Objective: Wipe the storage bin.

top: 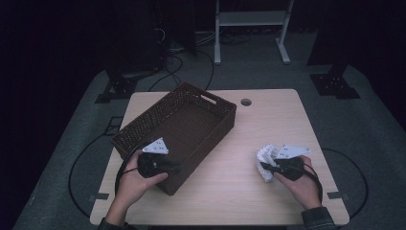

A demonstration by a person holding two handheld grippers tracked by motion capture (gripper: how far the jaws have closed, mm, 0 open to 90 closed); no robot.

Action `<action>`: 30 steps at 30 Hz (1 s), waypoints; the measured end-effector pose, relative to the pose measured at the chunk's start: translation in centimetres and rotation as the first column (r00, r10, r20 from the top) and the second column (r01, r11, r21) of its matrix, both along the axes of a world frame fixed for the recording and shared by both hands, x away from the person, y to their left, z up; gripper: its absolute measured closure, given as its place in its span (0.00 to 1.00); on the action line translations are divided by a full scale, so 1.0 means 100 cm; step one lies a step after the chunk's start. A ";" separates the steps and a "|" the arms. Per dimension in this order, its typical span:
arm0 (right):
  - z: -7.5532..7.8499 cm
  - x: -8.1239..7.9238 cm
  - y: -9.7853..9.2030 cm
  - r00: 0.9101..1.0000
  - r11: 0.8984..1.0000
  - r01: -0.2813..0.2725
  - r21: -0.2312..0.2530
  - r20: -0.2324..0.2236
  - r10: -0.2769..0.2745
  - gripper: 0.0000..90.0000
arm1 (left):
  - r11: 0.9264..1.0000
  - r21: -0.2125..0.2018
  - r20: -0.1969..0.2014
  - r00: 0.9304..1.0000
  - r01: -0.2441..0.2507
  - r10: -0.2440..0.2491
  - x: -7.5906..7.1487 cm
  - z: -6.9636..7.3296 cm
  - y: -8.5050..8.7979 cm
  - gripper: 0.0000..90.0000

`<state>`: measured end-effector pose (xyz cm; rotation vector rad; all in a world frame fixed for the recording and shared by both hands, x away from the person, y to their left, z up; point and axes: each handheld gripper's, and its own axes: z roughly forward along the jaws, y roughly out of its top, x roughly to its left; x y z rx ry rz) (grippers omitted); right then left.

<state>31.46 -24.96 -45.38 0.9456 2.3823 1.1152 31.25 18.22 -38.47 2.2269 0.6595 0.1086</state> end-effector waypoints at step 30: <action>0.000 0.001 -0.009 1.000 1.000 0.025 -0.006 0.002 -0.025 0.85 | 1.000 -0.007 -0.012 1.000 0.019 -0.019 0.049 0.005 -0.072 0.82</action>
